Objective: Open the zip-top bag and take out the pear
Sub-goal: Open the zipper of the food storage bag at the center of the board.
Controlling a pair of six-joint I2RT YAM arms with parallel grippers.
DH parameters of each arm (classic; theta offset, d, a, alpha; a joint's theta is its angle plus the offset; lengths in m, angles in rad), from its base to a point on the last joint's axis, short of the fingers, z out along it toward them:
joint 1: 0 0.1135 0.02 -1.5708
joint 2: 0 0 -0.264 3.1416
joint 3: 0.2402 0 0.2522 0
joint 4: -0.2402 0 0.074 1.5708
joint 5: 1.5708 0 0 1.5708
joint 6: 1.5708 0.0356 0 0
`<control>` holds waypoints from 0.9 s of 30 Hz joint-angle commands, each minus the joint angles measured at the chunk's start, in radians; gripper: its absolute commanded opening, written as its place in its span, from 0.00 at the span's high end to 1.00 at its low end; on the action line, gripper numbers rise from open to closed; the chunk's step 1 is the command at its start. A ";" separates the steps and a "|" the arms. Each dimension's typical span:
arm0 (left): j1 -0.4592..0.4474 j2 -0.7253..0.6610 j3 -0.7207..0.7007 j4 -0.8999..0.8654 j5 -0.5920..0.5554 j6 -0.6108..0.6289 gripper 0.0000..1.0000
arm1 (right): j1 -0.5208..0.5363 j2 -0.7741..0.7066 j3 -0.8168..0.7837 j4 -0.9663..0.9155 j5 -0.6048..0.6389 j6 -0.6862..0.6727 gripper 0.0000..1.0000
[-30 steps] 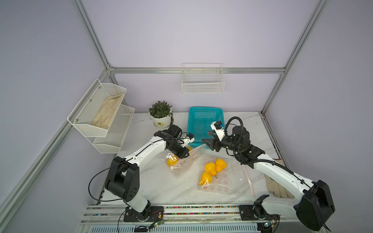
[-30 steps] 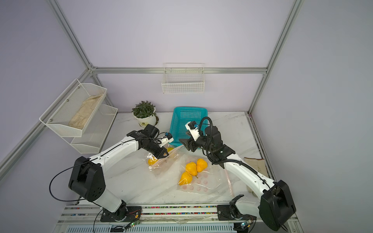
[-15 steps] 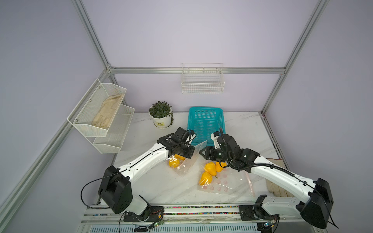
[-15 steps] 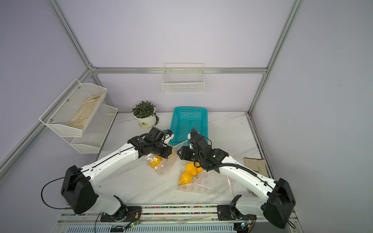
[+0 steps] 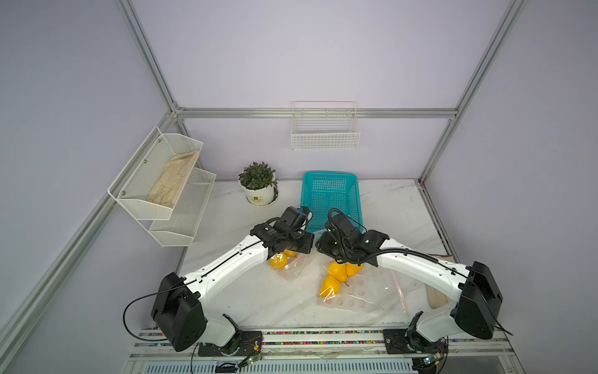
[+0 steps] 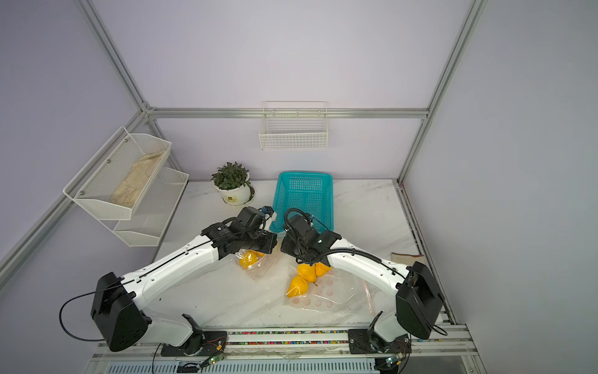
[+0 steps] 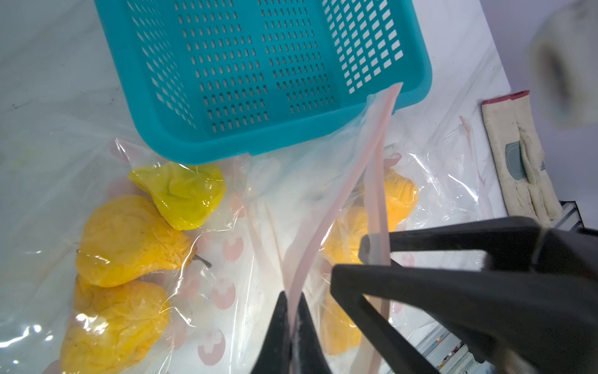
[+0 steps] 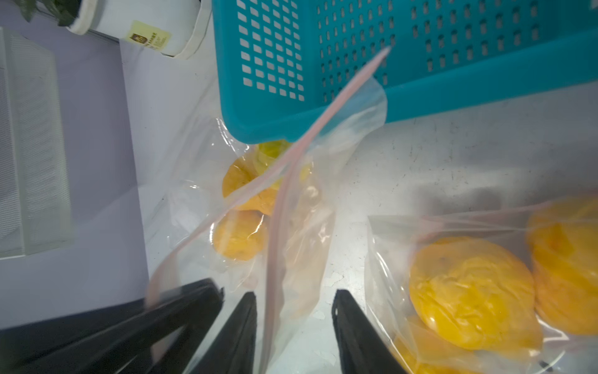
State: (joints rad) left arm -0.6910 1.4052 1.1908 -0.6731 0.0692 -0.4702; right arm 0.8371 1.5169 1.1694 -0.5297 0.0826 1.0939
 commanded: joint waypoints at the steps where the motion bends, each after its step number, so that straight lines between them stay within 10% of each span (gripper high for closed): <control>1: -0.005 -0.074 -0.006 0.048 -0.043 -0.020 1.00 | 0.005 0.020 -0.001 -0.005 0.027 0.042 0.67; 8: -0.006 -0.170 0.005 0.023 -0.195 -0.021 1.00 | 0.004 -0.062 -0.094 -0.056 0.068 0.039 0.87; 27: -0.200 -0.247 0.163 0.029 -0.631 0.155 1.00 | 0.008 -0.072 0.010 -0.107 0.124 -0.180 0.77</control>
State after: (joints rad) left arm -0.8864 1.1839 1.2896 -0.6819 -0.4301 -0.3759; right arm 0.8398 1.4567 1.1339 -0.5922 0.1722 1.0019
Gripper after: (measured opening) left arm 0.047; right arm 0.213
